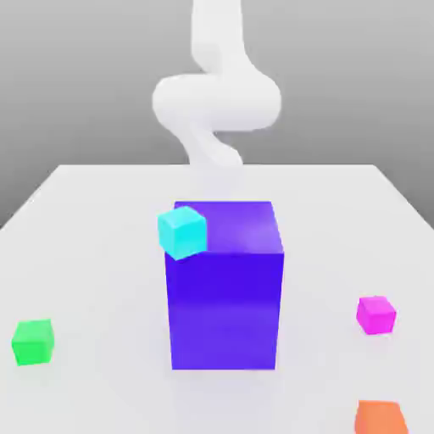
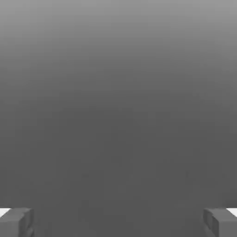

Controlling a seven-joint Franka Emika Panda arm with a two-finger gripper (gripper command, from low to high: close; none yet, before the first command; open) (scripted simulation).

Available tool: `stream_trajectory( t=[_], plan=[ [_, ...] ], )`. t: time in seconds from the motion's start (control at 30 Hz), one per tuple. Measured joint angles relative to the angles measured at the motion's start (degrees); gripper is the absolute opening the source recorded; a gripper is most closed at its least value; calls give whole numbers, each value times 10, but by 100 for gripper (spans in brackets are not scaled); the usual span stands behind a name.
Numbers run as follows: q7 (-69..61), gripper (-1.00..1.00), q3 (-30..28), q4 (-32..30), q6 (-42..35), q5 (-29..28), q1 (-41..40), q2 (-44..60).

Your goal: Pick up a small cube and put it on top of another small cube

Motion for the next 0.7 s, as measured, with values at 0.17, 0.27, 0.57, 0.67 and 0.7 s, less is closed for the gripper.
stream_trajectory(
  t=[0.17, 0.27, 0.57, 0.67, 0.7],
  plan=[
    [69, 0, 72, -53, 64, 16, 21, 105],
    [114, 0, 115, -83, 101, 18, 36, 166],
    [284, 0, 240, -176, 212, -26, 80, 354],
    [362, 0, 255, -206, 248, -71, 117, 422],
    [389, 0, 254, -216, 260, -87, 136, 445]
  ],
)
